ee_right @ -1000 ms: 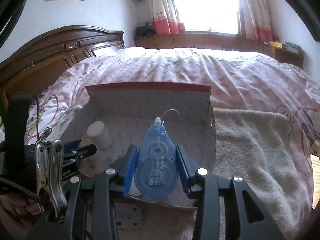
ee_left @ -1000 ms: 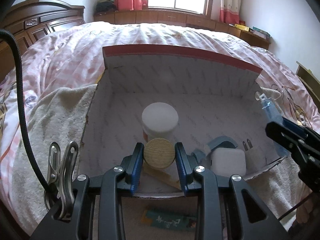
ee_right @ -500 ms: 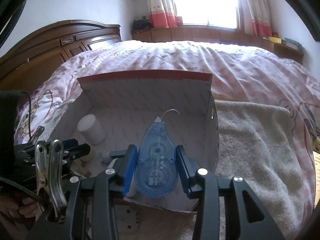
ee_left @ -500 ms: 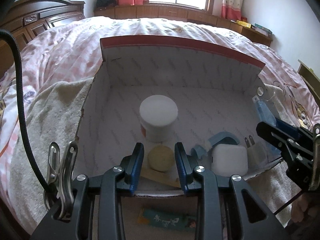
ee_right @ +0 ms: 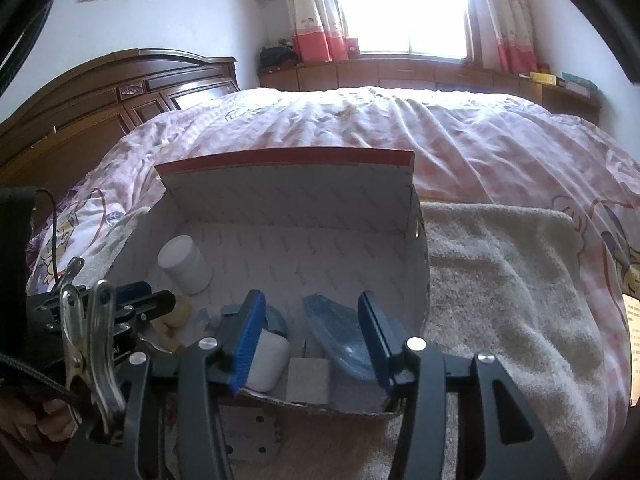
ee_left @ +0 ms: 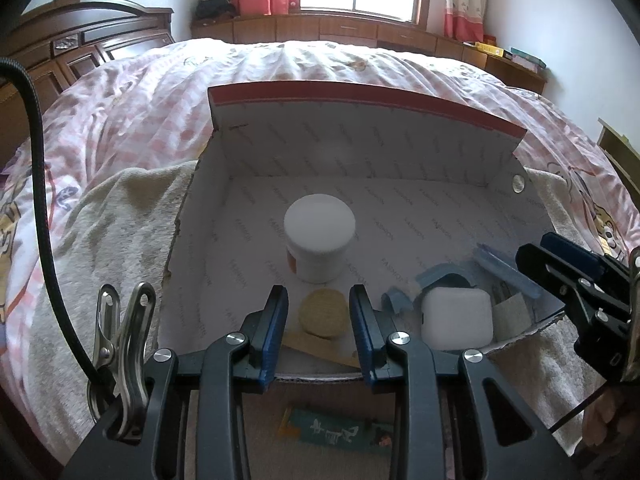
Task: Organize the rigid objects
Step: 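Open the left gripper releasing the disc while right releases the tape dispenser into the box, then withdraw both open grippers from the box toward the remaining objects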
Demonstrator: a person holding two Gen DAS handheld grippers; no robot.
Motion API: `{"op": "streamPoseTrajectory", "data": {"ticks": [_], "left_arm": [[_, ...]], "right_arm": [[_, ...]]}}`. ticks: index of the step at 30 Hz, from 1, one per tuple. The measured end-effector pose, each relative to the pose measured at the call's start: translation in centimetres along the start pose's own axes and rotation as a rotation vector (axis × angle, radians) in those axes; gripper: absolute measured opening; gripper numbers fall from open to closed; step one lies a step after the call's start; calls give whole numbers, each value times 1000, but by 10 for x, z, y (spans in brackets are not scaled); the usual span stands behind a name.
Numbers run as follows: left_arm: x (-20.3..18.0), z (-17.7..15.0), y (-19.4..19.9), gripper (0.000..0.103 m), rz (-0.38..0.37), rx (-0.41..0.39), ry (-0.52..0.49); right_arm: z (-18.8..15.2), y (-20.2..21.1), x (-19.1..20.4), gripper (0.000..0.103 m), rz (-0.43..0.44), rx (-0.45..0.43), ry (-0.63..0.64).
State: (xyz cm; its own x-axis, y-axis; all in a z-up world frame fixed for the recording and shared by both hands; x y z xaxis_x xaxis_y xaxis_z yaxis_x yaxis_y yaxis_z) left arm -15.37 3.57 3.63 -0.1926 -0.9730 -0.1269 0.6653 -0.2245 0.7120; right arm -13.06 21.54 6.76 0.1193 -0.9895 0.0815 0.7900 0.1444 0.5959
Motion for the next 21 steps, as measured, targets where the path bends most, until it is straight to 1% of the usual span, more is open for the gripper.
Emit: {"op": "streamPoseTrajectory", "data": {"ticks": [16, 21], "left_arm": [[2, -7, 24, 33, 0, -30, 1], [0, -12, 32, 32, -6, -38, 0]], "right_arm": [[-10, 22, 8, 52, 16, -11, -6], [-17, 29, 9, 52, 21, -2, -9]]}}
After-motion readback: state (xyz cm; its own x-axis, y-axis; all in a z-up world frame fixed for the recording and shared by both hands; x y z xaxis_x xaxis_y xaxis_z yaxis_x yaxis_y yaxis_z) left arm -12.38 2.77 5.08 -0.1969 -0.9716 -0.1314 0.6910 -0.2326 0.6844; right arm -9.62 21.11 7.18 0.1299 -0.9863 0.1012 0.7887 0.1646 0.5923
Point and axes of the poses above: each gripper's, at about its wrist camera, not at the fingertips, and y roughly against the way its jaws point, x to its left, z to its top, the point moved 5 cm from there along -y, roughly the way its jaws point, and after that the axes turned 5 degrees about -z, right-handed, at the moved point
